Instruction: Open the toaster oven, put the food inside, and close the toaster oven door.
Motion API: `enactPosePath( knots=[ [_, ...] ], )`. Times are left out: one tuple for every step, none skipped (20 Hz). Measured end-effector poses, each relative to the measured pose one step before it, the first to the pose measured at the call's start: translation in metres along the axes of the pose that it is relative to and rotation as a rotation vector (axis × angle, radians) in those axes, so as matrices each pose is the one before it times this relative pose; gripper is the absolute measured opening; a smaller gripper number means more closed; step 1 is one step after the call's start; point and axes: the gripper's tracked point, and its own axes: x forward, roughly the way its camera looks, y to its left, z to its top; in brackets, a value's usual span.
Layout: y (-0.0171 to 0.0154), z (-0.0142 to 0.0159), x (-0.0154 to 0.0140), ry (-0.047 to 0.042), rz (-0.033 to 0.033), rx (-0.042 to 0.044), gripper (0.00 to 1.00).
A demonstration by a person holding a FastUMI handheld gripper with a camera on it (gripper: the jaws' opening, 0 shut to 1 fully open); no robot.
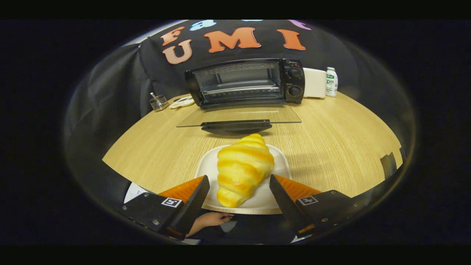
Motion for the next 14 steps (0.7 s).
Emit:
enactPosePath(
  knots=[
    [-0.00122, 0.00112, 0.00214, 0.00260, -0.01847, -0.00814, 0.95],
    [-0.00174, -0.00180, 0.00175, -0.01355, -0.01910, -0.01526, 0.94],
    [0.00106, -0.00171, 0.00175, -0.00046, -0.00874, -0.01482, 0.87],
    [0.00116, 0.00108, -0.00111, -0.00587, -0.00859, -0.01751, 0.81],
    [-0.00018, -0.00100, -0.00025, 0.00740, -0.00495, -0.01253, 0.74],
    [0.00135, 0.00001, -0.00163, -0.00151, 0.00481, 0.00816, 0.71],
    [0.00184, -0.00044, -0.00114, 0.00727, 0.01305, 0.01815, 0.64],
    [0.00208, 0.00073, -0.00157, 0.00259, 0.02115, 0.02235, 0.60],
    [0.00429, 0.00243, -0.00191, -0.00199, 0.03088, 0.02272, 0.55],
    [0.00430, 0.00235, -0.00338, -0.00031, 0.03559, 0.02866, 0.53],
    [0.00466, 0.00377, -0.00334, -0.00899, 0.03554, 0.03028, 0.51],
    [0.00162, 0.00487, -0.00361, -0.01145, 0.02258, 0.02180, 0.51],
    [0.00197, 0.00725, -0.00369, -0.01704, 0.02018, 0.01261, 0.51],
    [0.00236, 0.00733, -0.00445, -0.02026, 0.01969, 0.01738, 0.50]
  ],
)
